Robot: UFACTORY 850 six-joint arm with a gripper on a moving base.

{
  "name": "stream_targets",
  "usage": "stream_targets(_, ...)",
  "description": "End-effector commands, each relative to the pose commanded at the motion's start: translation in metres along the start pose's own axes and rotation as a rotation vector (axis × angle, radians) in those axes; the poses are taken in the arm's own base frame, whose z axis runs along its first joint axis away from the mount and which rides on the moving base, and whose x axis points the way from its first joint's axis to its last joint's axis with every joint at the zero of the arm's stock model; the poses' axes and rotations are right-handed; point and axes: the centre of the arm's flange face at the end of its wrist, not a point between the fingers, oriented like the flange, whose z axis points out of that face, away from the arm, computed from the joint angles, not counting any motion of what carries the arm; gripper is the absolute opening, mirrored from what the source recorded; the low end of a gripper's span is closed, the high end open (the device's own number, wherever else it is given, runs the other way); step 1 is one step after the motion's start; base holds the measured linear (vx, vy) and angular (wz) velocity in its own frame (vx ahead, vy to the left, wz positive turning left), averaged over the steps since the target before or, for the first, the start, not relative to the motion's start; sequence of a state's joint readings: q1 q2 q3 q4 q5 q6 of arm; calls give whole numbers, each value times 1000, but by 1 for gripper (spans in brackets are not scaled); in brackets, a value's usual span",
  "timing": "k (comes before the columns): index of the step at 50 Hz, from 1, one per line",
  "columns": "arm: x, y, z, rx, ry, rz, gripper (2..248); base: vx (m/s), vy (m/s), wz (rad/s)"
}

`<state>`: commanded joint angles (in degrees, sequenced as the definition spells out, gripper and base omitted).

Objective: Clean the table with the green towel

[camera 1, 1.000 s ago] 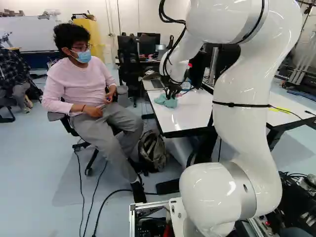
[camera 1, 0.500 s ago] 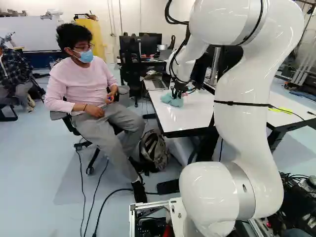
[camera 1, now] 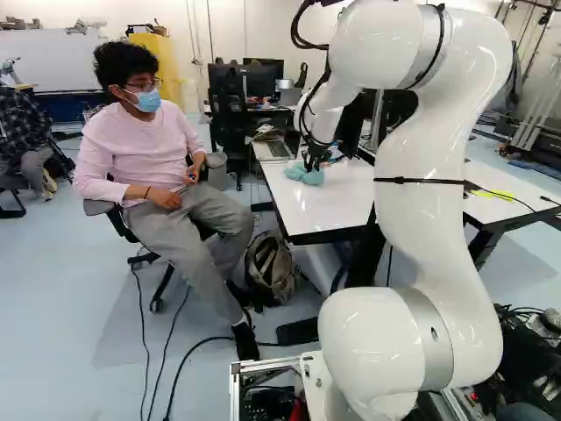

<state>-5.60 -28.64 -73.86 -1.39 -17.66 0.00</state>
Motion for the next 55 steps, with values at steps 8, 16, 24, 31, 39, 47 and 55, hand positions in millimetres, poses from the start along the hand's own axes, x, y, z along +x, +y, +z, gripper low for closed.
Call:
stream_targets(8, 2, -15, 1, 11, 3, -20, 37, 2, -13, -62)
stream_targets(16, 3, -30, 1, 21, 3, -41, 37, 2, -12, -56)
stream_targets(24, 2, -44, 0, 32, 3, -62, 37, 0, -11, -51)
stream_targets(31, 1, -57, -1, 42, 3, -80, 37, 0, -13, -65)
stream_targets(39, -4, -71, -4, 52, 0, -100, 37, 2, -13, -63)
stream_targets(47, -13, -80, -9, 59, -7, -114, 37, 1, -4, -21)
stream_targets(55, -25, -80, -16, 60, -18, -117, 37, 0, 0, 0)
